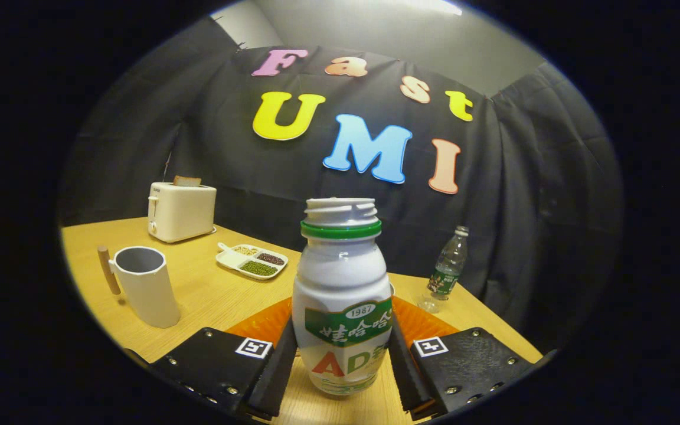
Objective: Take the bottle from table, then pour the juice into the cup, finally place the bottle on the coaster
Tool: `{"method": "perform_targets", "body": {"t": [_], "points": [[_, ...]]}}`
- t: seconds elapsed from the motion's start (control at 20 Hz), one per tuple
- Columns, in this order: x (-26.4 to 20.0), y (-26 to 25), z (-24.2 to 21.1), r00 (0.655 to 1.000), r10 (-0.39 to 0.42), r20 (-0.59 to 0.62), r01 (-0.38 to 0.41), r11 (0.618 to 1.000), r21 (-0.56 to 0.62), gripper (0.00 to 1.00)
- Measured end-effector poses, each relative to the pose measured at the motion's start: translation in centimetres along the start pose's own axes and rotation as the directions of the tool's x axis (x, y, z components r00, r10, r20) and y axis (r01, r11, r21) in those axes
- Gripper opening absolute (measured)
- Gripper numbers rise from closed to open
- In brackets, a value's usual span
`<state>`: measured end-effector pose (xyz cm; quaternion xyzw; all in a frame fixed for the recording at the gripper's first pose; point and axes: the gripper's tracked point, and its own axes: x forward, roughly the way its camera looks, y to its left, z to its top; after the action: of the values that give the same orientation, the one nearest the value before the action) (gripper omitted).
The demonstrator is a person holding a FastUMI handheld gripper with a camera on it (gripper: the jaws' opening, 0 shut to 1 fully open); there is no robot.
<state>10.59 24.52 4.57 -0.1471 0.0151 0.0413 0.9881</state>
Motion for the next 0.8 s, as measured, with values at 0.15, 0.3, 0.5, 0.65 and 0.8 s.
{"method": "perform_targets", "body": {"t": [0.15, 0.3, 0.5, 0.65, 0.8], "points": [[0.3, 1.9, 0.7, 0.999, 0.054, 0.001, -0.053, 0.993, -0.102, 0.73], [0.8, 3.6, 0.9, 0.995, 0.098, -0.012, -0.099, 0.977, -0.191, 0.73], [1.4, 5.1, 0.9, 0.992, 0.126, -0.029, -0.129, 0.949, -0.287, 0.73], [2.0, 6.0, 0.7, 0.989, 0.14, -0.045, -0.146, 0.912, -0.384, 0.73], [2.5, 6.8, 0.5, 0.987, 0.151, -0.06, -0.161, 0.858, -0.488, 0.73]]}}
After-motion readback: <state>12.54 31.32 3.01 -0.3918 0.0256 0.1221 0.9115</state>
